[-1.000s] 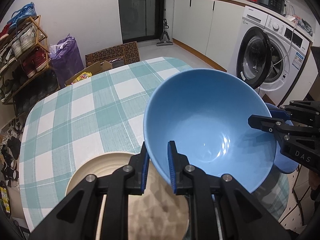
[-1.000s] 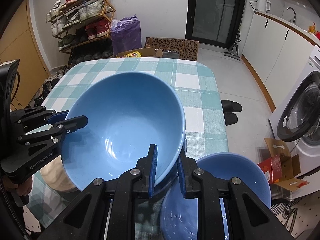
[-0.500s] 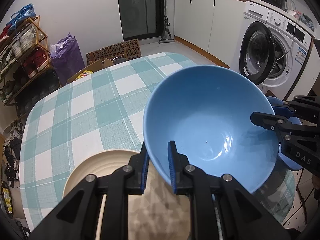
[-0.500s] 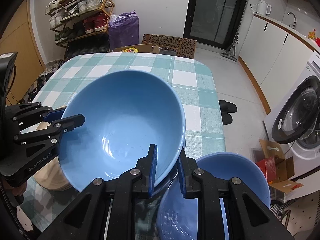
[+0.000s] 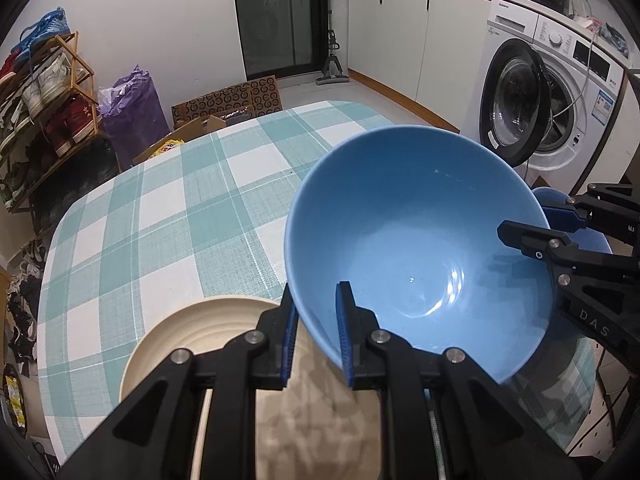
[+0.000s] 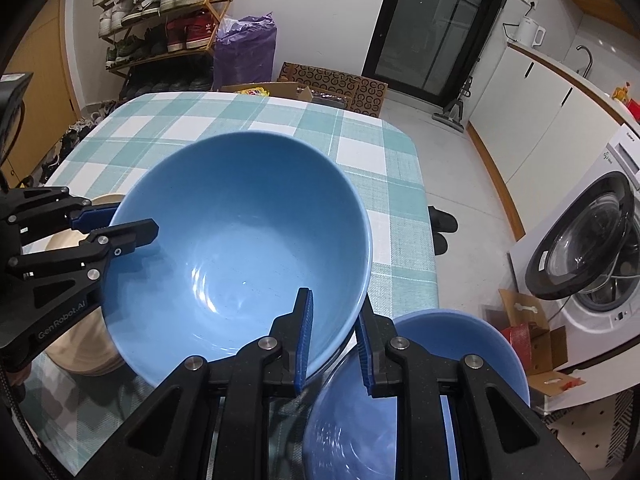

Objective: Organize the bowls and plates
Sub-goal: 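Lower the light blue bowl into the other blue bowl and open both tools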

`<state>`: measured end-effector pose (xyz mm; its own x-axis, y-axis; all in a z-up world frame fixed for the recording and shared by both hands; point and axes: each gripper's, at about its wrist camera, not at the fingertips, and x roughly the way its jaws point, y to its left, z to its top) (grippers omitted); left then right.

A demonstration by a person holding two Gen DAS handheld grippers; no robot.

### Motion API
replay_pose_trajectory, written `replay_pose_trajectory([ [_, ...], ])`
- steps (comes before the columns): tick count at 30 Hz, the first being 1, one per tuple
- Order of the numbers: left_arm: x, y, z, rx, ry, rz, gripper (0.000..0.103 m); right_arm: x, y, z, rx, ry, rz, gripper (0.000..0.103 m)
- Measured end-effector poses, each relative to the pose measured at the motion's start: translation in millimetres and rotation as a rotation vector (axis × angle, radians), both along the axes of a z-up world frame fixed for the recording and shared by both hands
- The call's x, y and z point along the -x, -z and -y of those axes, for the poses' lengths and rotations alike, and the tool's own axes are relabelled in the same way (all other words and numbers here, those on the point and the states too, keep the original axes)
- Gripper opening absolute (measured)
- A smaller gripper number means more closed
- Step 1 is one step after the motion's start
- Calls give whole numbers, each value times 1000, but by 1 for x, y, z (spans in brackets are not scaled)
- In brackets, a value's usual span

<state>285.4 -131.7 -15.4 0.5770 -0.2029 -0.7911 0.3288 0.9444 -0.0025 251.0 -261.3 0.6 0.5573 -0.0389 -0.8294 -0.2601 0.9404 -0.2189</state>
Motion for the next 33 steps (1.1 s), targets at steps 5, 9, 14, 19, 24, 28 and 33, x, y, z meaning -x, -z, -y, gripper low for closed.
replay_pose_trajectory([
  [5,1,1,0,-2,3,4,17,2,1,-3,26,-6,10,21],
  [9,2,1,1,-5,1,11,17,4,4,-7,64,-10,22,21],
  [14,3,1,1,-13,4,19,17,6,8,-13,106,-14,35,22],
  [19,4,3,2,-9,7,10,18,5,13,-15,137,-15,36,25],
  [24,5,3,1,-7,8,11,20,4,15,-16,153,-19,40,28],
  [28,5,3,0,5,15,7,23,6,12,-15,138,-24,54,39],
  [33,7,-3,-4,11,11,12,27,7,-3,-8,59,-24,73,50],
])
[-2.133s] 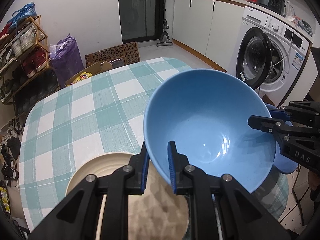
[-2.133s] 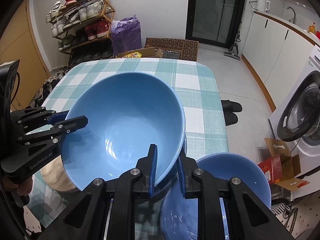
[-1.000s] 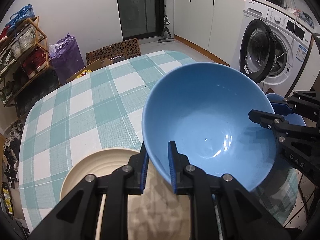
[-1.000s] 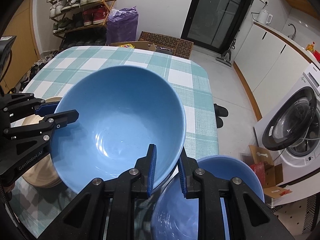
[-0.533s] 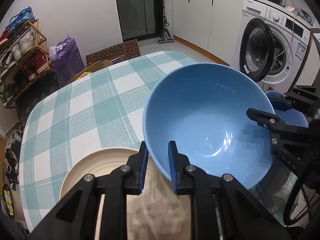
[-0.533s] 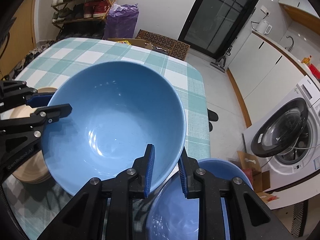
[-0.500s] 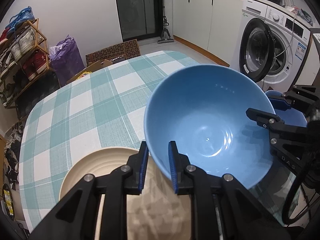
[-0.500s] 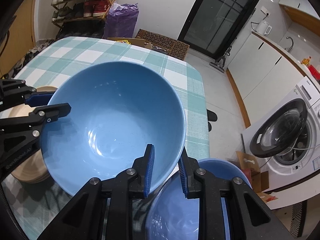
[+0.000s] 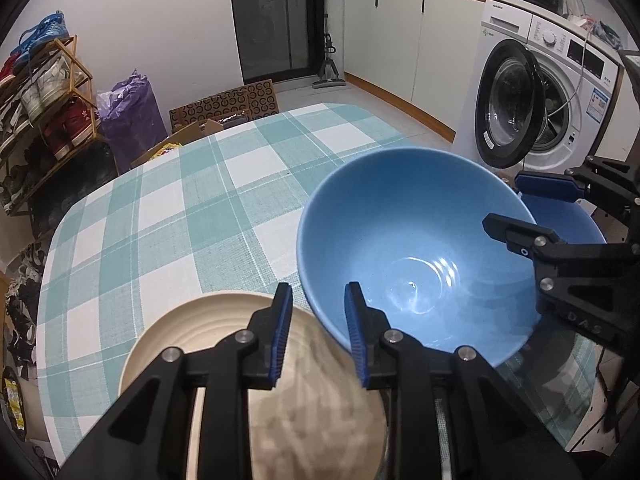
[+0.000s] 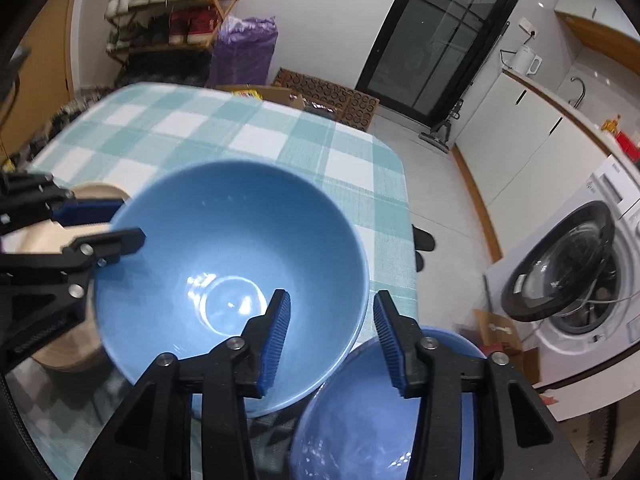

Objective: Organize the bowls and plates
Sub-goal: 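Lower the light blue bowl into the other blue bowl and open both tools, then withdraw both open tools up from the stacked bowls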

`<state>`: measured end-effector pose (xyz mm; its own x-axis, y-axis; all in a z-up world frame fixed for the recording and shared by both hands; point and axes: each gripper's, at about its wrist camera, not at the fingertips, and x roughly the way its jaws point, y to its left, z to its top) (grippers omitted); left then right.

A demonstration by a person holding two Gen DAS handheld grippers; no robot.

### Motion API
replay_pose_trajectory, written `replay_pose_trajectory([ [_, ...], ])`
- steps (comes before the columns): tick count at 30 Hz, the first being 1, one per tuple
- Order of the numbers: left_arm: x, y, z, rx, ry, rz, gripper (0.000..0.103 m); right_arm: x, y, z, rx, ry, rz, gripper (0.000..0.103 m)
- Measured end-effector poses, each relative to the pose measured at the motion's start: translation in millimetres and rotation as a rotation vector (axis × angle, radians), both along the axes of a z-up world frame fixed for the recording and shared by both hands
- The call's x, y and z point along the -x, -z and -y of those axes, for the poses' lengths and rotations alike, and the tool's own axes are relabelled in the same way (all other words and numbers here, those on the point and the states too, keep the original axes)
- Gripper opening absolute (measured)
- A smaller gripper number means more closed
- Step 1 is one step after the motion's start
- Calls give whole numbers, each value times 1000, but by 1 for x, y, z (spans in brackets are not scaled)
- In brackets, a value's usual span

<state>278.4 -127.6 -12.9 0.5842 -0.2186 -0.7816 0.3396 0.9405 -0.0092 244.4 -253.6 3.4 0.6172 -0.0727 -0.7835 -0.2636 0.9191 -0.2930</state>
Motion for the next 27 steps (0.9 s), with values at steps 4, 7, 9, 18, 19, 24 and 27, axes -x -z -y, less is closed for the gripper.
replay_pose_trajectory([
  [4,3,-6,-8,33,-16,3,46,3,-13,9,-81,4,16,71],
  [7,7,-12,-14,70,-16,-6,52,8,-23,16,-159,-1,28,80],
  [9,10,-15,-16,79,-22,-7,53,10,-28,20,-202,-7,14,84],
  [18,31,-35,-23,156,-47,36,100,26,-51,38,-323,11,8,101],
  [19,32,-36,-24,166,-51,31,102,29,-54,39,-322,10,10,102],
  [24,41,-40,-21,176,-62,37,103,44,-65,53,-314,12,29,102],
  [27,48,-42,-17,178,-67,44,103,55,-71,63,-296,26,41,102],
])
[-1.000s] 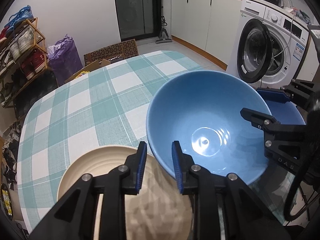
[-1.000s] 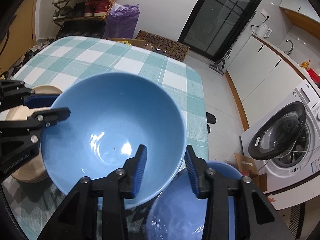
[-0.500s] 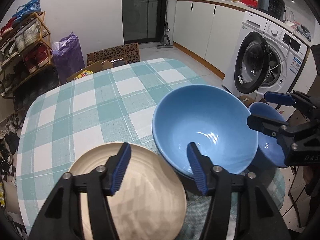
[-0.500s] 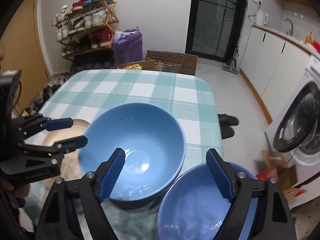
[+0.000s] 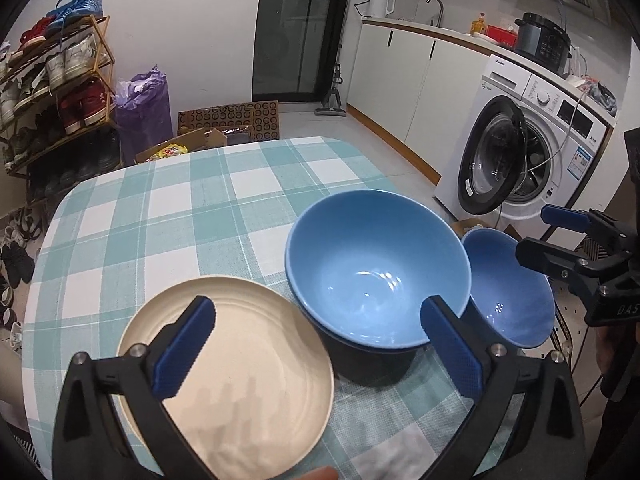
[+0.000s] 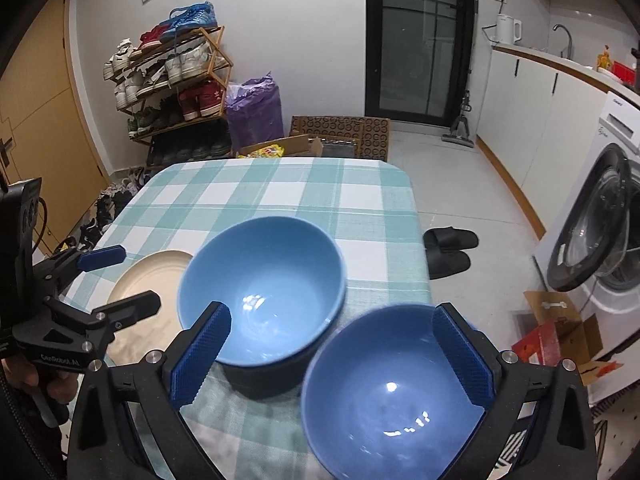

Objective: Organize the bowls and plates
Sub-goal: 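Withdraw both open tools up from the stacked bowls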

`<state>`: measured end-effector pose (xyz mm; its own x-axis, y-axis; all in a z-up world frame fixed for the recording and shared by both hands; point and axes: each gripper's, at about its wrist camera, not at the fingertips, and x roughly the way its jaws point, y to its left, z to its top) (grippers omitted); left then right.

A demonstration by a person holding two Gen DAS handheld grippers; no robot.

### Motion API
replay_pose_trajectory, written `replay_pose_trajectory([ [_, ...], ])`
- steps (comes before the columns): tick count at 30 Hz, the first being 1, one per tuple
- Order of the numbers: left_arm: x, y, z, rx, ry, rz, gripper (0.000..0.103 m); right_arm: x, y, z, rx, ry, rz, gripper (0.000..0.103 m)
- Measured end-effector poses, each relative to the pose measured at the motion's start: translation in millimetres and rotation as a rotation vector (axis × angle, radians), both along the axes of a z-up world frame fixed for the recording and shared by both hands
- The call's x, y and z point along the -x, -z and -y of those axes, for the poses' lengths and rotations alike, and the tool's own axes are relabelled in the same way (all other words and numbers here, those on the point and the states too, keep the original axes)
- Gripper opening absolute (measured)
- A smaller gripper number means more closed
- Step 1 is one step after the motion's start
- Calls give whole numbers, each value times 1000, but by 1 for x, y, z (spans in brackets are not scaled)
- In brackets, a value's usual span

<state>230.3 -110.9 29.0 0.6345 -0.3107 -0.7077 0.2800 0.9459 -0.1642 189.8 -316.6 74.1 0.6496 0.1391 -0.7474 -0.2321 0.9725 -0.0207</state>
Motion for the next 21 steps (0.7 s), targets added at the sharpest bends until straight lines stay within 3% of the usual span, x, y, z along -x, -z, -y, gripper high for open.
replay_pose_trajectory([
  [12,25,-11,29,-11,-37,30,103,42,-16,62,-2,137,32,102],
  [21,38,-1,60,-17,-20,23,103,58,1,108,-64,252,11,102],
])
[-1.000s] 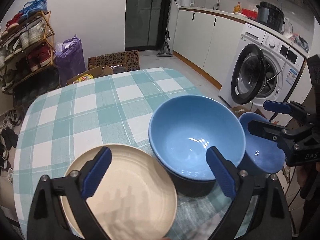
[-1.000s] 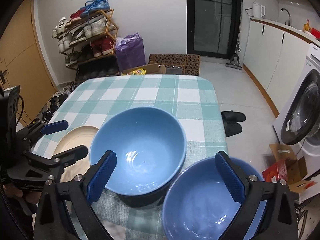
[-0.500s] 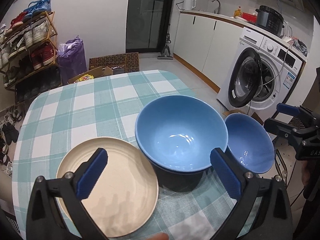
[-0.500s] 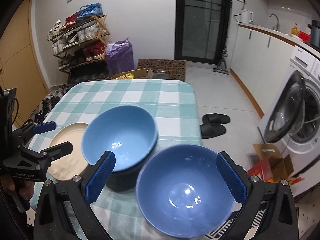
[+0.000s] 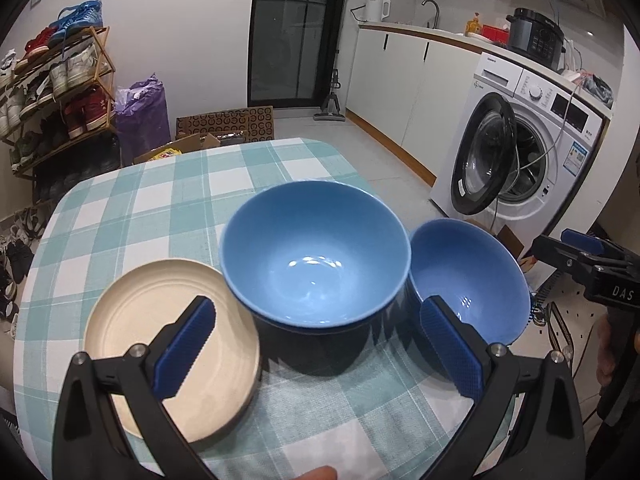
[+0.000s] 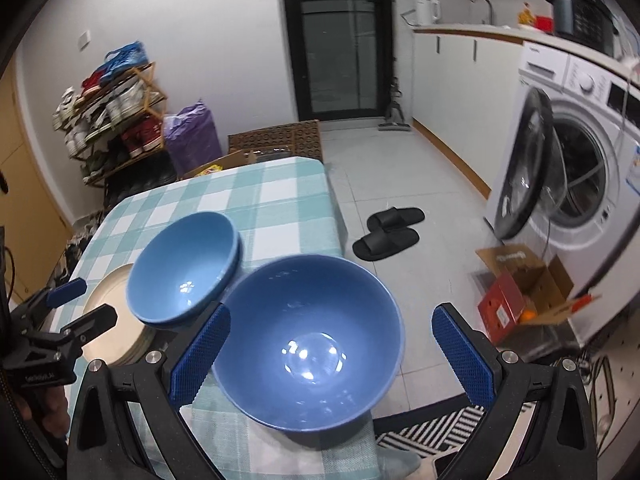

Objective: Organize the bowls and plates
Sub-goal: 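Withdraw both open tools up from the stacked bowls, then move both tools to the darker blue bowl rim and close them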

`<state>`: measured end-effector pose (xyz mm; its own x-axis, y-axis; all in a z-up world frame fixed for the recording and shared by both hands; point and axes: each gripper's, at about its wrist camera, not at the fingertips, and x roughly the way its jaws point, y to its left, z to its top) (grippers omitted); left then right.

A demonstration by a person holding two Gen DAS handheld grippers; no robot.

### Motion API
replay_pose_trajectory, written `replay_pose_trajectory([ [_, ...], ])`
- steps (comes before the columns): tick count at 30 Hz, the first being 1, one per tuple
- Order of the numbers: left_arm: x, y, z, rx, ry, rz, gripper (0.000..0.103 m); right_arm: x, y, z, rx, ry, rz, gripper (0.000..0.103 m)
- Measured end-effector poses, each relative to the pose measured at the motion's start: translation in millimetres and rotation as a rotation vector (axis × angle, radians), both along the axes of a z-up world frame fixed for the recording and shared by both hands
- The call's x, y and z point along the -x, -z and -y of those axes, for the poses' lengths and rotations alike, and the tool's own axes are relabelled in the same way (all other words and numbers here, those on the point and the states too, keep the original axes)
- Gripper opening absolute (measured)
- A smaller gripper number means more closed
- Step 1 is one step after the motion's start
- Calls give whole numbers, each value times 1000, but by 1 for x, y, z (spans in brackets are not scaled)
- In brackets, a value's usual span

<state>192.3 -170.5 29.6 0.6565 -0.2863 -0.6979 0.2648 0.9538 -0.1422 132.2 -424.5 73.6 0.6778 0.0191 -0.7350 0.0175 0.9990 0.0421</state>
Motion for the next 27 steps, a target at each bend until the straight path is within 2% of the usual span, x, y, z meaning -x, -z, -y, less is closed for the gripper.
replay_pose_trajectory([
  [14,5,23,39,29,65,-48,103,0,43,40,-36,60,-69,102],
  [27,6,40,65,40,91,-78,101,-7,70,50,-29,76,-110,102],
])
